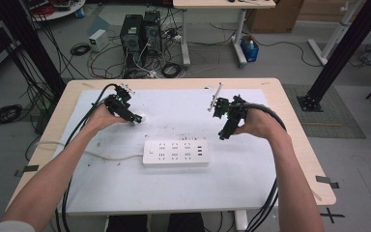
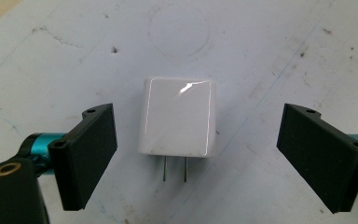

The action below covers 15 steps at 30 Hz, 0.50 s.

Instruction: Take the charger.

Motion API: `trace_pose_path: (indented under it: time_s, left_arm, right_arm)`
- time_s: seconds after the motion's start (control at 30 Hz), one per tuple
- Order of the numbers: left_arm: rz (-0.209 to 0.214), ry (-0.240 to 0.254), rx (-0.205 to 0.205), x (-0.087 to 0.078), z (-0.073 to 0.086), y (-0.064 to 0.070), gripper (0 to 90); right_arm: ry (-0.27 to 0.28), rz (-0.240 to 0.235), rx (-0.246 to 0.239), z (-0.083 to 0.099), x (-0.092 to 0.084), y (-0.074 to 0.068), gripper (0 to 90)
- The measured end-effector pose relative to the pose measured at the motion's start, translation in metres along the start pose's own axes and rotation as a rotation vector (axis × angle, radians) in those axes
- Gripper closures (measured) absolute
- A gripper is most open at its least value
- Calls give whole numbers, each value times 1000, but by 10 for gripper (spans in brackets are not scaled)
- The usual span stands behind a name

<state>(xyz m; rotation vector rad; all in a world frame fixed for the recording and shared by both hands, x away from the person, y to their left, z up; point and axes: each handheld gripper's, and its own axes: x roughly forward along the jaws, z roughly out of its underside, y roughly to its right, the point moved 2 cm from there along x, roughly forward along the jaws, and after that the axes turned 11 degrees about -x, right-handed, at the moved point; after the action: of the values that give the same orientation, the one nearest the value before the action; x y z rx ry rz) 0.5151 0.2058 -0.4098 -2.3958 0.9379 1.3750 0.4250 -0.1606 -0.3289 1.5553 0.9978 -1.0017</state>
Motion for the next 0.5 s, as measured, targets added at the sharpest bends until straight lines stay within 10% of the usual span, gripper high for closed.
trace_pose_path:
  time_s: [0.5]
  left_arm:
    - [-14,-7,-37,22,5,-6,121]
  right_arm:
    - [-7,1,9,1,0,-2,130]
